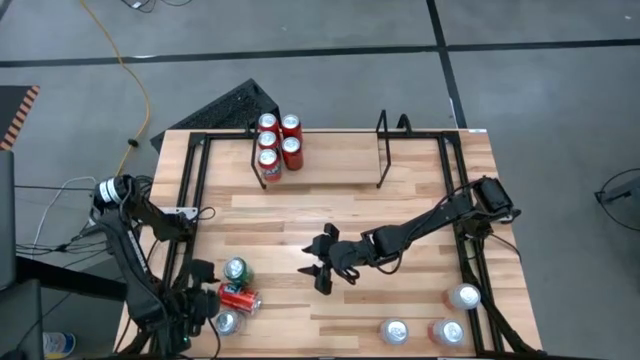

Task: Place canned beverage on shelf
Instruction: Put the pink white soda can on the shelf

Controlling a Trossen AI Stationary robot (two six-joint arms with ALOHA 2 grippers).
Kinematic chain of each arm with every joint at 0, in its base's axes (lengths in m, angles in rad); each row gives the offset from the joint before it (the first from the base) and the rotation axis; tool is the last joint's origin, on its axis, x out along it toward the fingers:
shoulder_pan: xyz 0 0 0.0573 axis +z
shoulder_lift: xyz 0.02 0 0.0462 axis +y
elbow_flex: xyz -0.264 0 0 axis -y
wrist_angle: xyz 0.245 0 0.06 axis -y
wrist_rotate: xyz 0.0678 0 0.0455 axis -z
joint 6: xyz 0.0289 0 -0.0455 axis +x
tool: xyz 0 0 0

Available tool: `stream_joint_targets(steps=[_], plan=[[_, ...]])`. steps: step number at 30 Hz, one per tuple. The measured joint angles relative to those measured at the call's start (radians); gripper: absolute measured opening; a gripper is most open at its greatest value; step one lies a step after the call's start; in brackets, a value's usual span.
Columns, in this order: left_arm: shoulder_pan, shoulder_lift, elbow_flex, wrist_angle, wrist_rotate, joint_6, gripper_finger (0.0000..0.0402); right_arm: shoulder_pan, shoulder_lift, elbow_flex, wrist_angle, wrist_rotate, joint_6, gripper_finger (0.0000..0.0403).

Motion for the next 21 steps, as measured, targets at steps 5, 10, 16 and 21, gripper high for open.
stream_joint_targets(steps=[5, 10, 16, 21], plan=[[0.016, 0.0, 0.0, 0.001, 0.0, 0.048, 0.0306, 0.0, 0.0, 0.0, -0.01, 0.0, -0.011, 0.0242], [0.051, 0.0, 0.0, 0.003, 0.006, 0.096, 0.0306, 0.0, 0.0, 0.0, -0.009, 0.0, -0.023, 0.0242], [0.074, 0.0, 0.0, 0.018, 0.039, 0.127, 0.0306, 0.001, 0.0, 0.0, -0.01, -0.001, -0.024, 0.0242], [0.074, 0.0, 0.0, 0.012, 0.066, 0.112, 0.0306, 0.02, -0.037, 0.019, -0.164, -0.03, -0.008, 0.0242]])
